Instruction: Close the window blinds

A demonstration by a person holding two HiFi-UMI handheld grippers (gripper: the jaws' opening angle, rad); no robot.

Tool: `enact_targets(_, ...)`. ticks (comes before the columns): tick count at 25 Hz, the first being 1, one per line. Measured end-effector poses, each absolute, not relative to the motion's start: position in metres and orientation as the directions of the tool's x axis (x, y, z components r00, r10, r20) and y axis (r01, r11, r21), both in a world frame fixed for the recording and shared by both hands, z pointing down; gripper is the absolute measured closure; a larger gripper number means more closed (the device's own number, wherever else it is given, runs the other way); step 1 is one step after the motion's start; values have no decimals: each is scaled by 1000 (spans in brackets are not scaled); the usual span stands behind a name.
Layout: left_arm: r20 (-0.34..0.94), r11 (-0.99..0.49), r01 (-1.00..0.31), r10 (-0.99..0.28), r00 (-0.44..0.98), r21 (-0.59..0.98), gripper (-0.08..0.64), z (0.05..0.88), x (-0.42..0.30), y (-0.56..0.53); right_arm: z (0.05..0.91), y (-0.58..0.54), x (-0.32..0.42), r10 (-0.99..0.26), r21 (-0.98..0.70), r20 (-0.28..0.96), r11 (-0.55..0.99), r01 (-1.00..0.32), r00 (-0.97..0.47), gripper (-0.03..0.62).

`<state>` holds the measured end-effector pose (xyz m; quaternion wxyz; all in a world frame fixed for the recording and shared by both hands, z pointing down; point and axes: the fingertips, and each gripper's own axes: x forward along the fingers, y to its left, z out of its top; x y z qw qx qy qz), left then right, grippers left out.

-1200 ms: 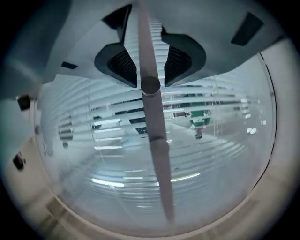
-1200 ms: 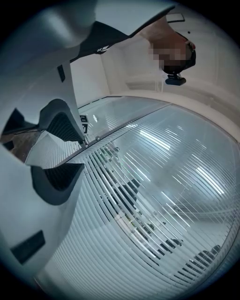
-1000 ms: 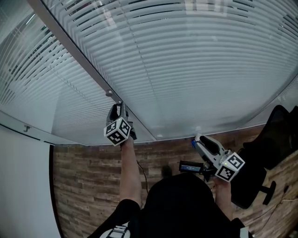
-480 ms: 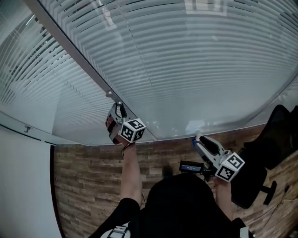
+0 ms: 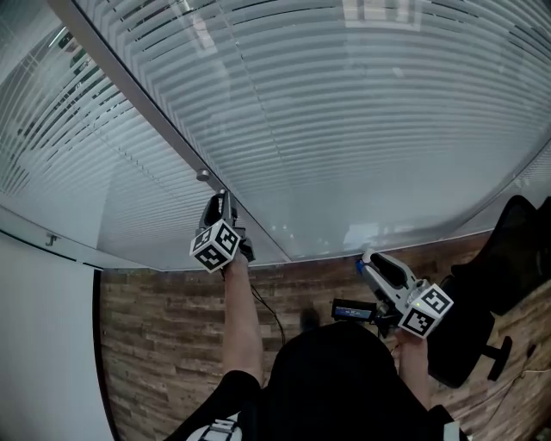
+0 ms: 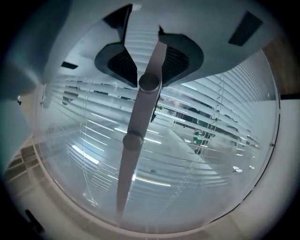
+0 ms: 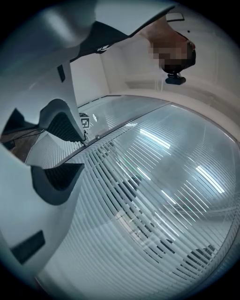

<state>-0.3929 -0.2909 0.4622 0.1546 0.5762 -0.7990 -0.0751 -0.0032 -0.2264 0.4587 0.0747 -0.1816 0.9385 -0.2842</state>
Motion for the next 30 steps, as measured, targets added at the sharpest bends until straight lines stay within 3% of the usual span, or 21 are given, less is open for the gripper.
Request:
enact_targets(2,168,337,-900,-939,-300,276,422,461,-395,-290,459,-226,-3,-385,-561,-33,771,-301,-923,442)
enact_targets(3,191,355,-915,-928,-320,192,423,461,-395,-290,459,-226,-3,-385,-561,-33,771,-302,-922,442)
enact_targets(5,242,384,-913,-881,-407,-135,423,464,-394,-293,458,-227,-3,-387,-560,-33,771,-304,-921,442)
enact_targets(7,243,345,-784,-818,-521,-516,424,467,-392,-296,458,-228,-2,-390,-560,-31,769,-307,-920,442)
enact_targets(8,227,309,-697,-795,-563,-647,423,468,-391,-298,458,-228,-3,-391,-561,-30,768,-308,-920,442)
enact_targets(10,203,266,-601,-776,-598,-754,424,471,-391,-300,458,-228,-4,-388,-561,-30,769,-305,-921,442)
enact_targets(18,207,294,-693,-814,-543,-658,423,470,-387,-299,459,-227,-5,-379,-560,-37,774,-295,-925,442)
enact_targets(20,224,344,-803,-839,-496,-487,409,470,-387,-294,458,-227,-5,-381,-560,-36,774,-297,-924,442)
enact_targets(22,228,395,-896,-871,-436,-202,400,468,-391,-289,457,-228,-5,-385,-559,-36,773,-300,-922,442)
enact_targets(24,213,394,-917,-902,-375,55,400,464,-395,-290,457,-229,-4,-387,-558,-36,772,-303,-921,442)
enact_targets(26,206,373,-913,-918,-338,166,413,463,-395,-292,458,-229,-3,-388,-558,-34,772,-304,-921,442)
enact_targets(28,226,380,-916,-911,-346,128,422,467,-395,-292,461,-227,-3,-385,-558,-33,772,-303,-922,442)
enact_targets(30,260,398,-915,-879,-399,-59,423,474,-398,-292,465,-227,-6,-382,-559,-35,773,-299,-923,442)
